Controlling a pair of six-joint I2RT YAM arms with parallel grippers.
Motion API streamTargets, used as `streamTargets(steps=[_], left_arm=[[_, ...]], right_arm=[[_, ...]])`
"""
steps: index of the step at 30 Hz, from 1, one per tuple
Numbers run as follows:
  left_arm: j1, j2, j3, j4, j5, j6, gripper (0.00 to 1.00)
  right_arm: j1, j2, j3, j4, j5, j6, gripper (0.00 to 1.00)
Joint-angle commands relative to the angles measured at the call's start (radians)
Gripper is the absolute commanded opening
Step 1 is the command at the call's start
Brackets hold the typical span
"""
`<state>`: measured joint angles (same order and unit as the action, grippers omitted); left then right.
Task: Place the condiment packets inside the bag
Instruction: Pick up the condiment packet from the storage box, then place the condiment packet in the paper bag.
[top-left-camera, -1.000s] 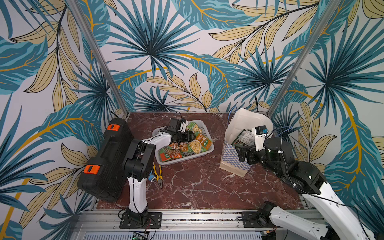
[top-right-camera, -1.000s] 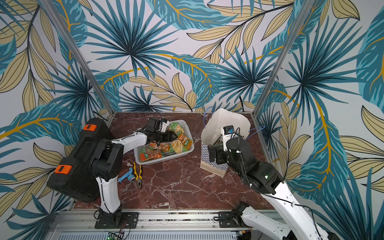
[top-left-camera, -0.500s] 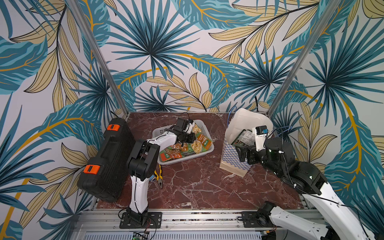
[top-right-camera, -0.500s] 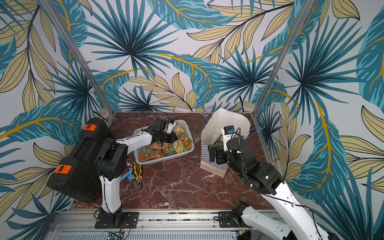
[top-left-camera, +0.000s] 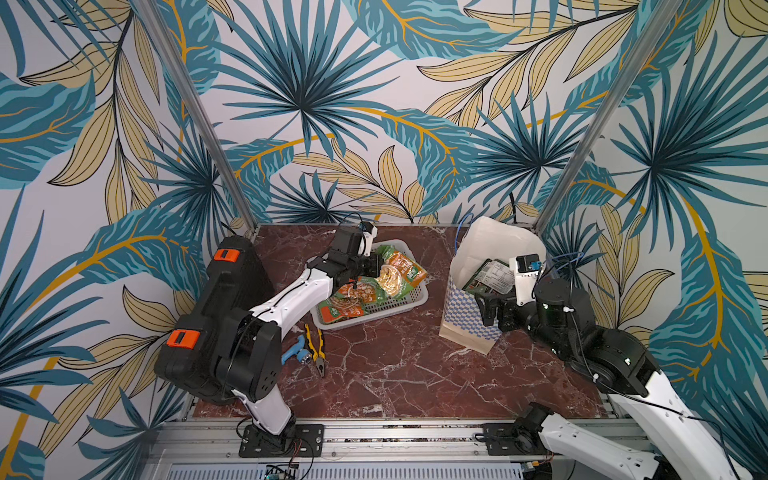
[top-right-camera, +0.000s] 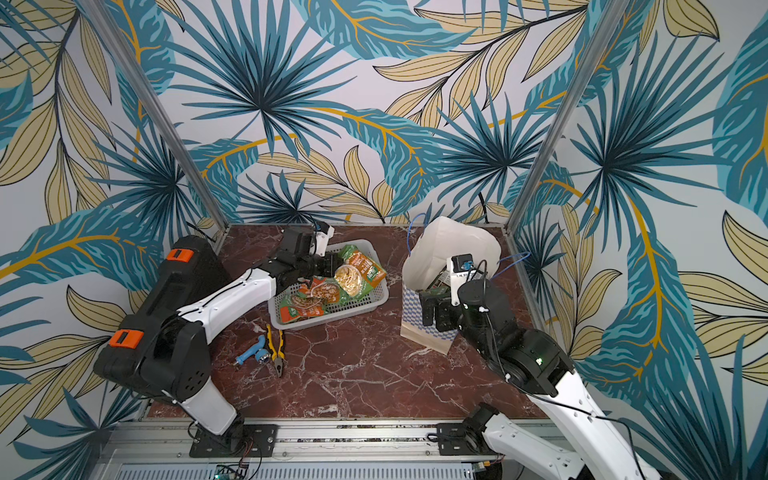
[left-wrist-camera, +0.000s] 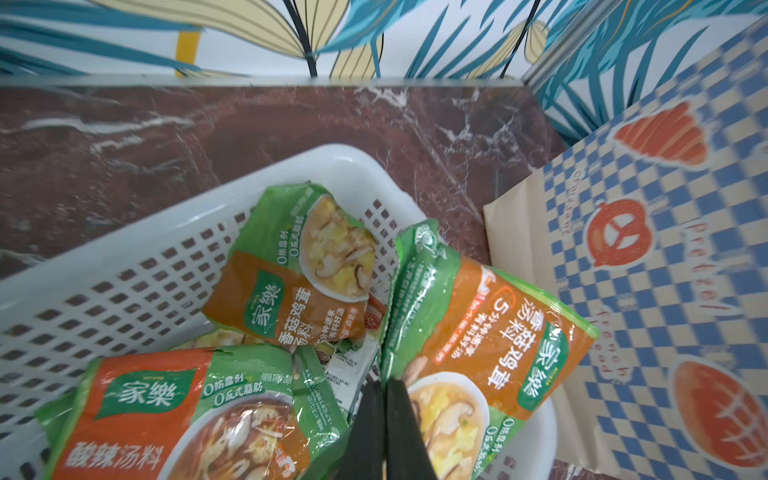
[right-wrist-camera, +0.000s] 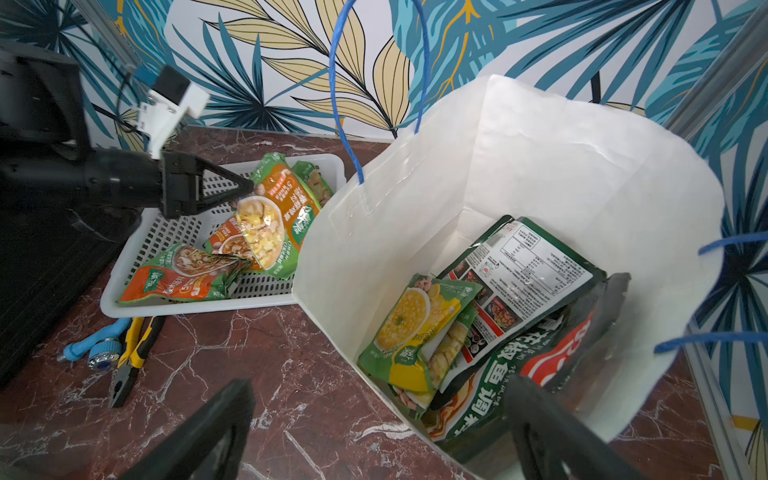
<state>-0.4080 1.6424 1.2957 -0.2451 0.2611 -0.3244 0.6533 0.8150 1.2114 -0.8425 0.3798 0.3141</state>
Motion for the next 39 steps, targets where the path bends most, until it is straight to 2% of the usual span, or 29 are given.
streamTargets(steps=[1, 9, 14, 20, 27, 33, 39], left_arm=[[-0.002, -0.11, -0.031, -0.015, -0.063, -0.057, 0.0], [-0.085, -0.322, 0.0, -0.067, -0.207, -0.102, 0.0], [-0.196, -0.409, 0.049, -0.056, -0.313, -0.095, 0.0], [-0.351, -0.42, 0.133, 0.0, -0.436, -0.036, 0.0], [-0.501, -0.317, 0.257, 0.056, -0.52, 0.061, 0.0], [-0.613, -0.153, 0.387, 0.136, -0.577, 0.184, 0.0], [-0.644, 0.074, 0.621, 0.012, -0.654, 0.255, 0.0]], right_arm=[[0.002, -0.044, -0.034, 0.014, 0.103, 0.028, 1.0], [0.0, -0.151, -0.08, 0.005, 0.334, 0.117, 0.99], [0.0, -0.189, -0.105, -0.013, 0.423, 0.17, 1.0], [0.001, -0.209, -0.125, -0.032, 0.473, 0.206, 1.0], [0.001, -0.238, -0.141, -0.036, 0.496, 0.221, 0.99], [0.001, -0.282, -0.152, -0.054, 0.523, 0.234, 1.0], [0.001, -0.324, -0.153, -0.081, 0.546, 0.237, 0.99]])
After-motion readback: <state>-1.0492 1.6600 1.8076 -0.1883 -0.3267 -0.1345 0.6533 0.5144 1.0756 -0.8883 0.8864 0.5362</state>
